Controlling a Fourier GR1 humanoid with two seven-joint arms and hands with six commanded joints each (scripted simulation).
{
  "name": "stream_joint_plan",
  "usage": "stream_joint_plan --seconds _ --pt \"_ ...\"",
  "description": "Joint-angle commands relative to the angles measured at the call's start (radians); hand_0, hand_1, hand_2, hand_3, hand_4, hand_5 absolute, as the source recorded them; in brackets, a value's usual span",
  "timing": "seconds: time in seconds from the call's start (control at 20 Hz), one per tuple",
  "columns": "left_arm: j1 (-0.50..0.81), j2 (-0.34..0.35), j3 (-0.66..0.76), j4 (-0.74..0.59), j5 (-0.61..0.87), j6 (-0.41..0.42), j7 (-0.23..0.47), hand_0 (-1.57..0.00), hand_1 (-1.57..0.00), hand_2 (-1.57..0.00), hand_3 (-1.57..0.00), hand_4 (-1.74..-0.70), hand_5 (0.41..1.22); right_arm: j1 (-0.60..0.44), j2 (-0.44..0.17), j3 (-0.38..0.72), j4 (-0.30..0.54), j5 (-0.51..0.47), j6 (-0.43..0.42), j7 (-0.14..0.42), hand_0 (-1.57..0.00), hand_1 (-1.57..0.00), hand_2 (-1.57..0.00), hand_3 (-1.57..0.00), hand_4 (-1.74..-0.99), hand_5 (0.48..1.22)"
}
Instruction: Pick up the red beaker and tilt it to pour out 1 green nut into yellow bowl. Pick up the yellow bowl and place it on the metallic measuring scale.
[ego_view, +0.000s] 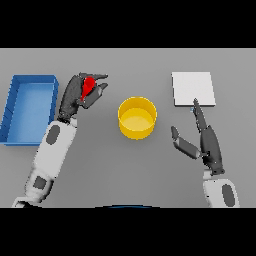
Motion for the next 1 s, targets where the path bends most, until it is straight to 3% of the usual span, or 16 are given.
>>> stream_joint_plan --seconds 0.0,0.3,0.65,0.85,0.95 --pt "-0.024 0.034 -0.044 -0.003 -0.048 -0.024 0.041 -1.56 -1.56 -1.56 -1.56 -1.73 1.119 0.015 0.002 0.005 -0.009 0.008 -0.005 -0.003 0.00 0.00 0.00 0.00 -1.245 0.688" --pt "-0.052 0.091 -0.138 -0.023 -0.100 -0.084 0.084 -1.56 -1.56 -1.56 -1.56 -1.73 1.113 0.026 -0.001 0.005 -0.039 0.001 0.003 0.030 0.00 0.00 0.00 0.00 -1.243 0.710" --pt "-0.210 0.191 -0.391 0.062 -0.394 -0.126 0.123 -1.57 -1.57 -1.57 -1.57 -1.74 1.152 0.022 -0.005 0.002 -0.042 -0.015 0.017 0.020 0.00 0.00 0.00 0.00 -1.267 0.721" --pt "-0.321 0.216 -0.510 0.139 -0.507 -0.190 0.103 -1.57 -1.57 -1.57 -1.57 -1.74 1.193 0.031 0.000 0.003 -0.036 -0.018 0.018 0.015 0.00 0.00 0.00 0.00 -1.264 0.717" --pt "-0.384 0.214 -0.566 0.194 -0.555 -0.224 0.077 -1.57 -1.57 -1.57 -1.57 -1.65 1.203 0.016 0.002 0.000 -0.036 -0.016 0.011 0.022 0.00 0.00 0.00 0.00 -1.262 0.705"
